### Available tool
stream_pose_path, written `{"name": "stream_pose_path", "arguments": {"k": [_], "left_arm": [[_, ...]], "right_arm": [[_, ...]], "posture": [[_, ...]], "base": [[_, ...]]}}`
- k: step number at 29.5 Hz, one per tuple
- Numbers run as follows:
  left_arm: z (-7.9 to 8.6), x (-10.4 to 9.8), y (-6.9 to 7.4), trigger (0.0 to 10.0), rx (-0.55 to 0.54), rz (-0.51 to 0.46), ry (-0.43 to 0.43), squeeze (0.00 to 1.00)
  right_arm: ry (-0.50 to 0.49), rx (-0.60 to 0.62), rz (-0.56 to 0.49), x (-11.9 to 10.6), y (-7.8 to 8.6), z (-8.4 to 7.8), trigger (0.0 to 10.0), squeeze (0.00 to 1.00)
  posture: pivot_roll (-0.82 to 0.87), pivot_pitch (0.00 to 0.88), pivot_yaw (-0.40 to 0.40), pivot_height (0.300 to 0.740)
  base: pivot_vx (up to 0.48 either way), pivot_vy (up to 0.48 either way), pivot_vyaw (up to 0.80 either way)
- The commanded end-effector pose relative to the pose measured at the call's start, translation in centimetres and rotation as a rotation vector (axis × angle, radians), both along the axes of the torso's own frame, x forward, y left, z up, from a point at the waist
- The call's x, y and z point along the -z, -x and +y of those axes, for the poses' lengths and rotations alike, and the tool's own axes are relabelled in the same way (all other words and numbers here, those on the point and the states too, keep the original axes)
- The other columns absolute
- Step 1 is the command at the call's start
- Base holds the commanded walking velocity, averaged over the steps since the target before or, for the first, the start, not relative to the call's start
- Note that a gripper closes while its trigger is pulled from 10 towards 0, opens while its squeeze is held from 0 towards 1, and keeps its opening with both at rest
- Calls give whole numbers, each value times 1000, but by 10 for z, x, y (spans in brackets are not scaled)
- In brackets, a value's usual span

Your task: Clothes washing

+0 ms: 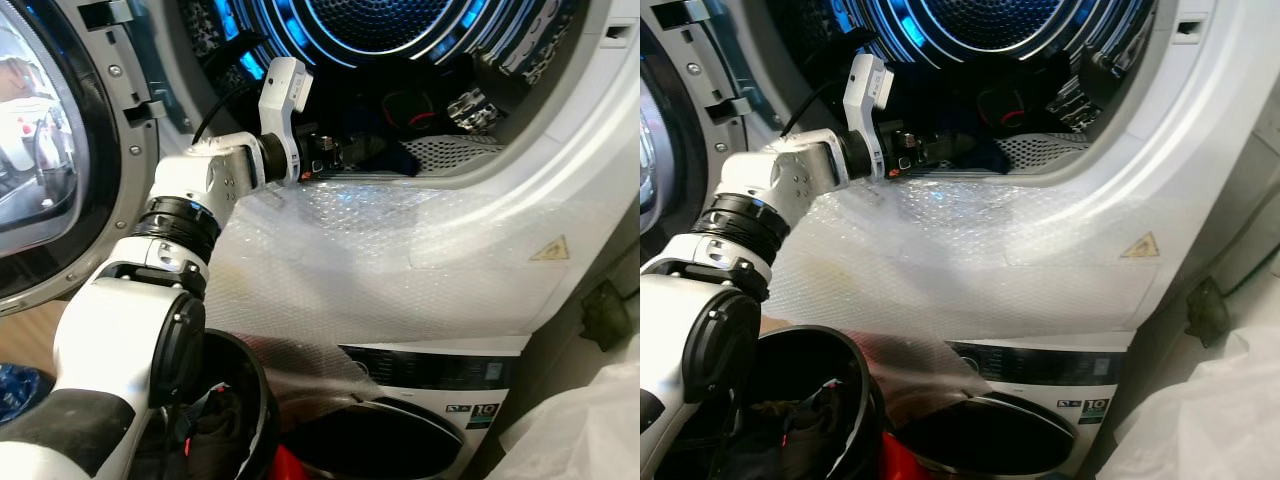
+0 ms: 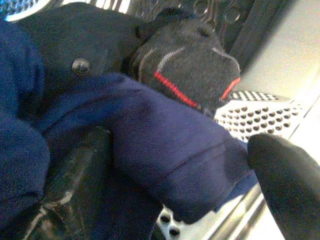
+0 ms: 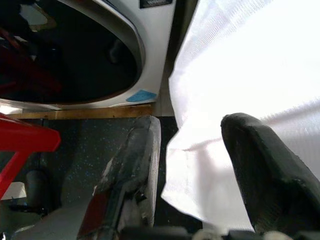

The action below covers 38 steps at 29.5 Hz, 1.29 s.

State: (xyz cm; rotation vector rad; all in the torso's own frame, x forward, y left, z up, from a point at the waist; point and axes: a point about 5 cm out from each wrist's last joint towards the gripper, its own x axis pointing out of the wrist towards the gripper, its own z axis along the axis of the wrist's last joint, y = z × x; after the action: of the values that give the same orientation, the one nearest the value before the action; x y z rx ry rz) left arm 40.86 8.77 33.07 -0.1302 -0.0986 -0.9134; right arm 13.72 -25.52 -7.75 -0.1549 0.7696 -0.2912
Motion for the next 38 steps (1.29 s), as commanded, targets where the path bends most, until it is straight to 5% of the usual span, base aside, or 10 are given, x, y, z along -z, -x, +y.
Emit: {"name": "stream_pose_path", "arguments": {"k": [1, 14, 22, 26, 38], "left_arm": [[-2, -9, 0, 10000, 3, -59, -29, 0], [-6, -4, -7, 10000, -159, -155, -217, 0], [5, -18, -12, 10000, -345, -182, -161, 0], [21, -35, -13, 10000, -474, -189, -46, 0], [41, -42, -16, 10000, -687, -204, -29, 0]], "right_arm": [[-3, 10, -13, 0, 1, 1, 10000, 0], [4, 38, -12, 2, 16, -3, 10000, 0], [18, 48, -14, 1, 26, -8, 10000, 0], [26, 51, -9, 1, 31, -11, 10000, 0], [49, 41, -13, -1, 36, -17, 10000, 0]], "posture": [[-221, 0, 137, 740], [-277, 32, 153, 740], [-305, 56, 149, 740], [-317, 63, 147, 740], [-338, 84, 137, 740]], "base": [[0, 0, 0], [0, 0, 0], [0, 0, 0], [0, 0, 0], [0, 0, 0]]}}
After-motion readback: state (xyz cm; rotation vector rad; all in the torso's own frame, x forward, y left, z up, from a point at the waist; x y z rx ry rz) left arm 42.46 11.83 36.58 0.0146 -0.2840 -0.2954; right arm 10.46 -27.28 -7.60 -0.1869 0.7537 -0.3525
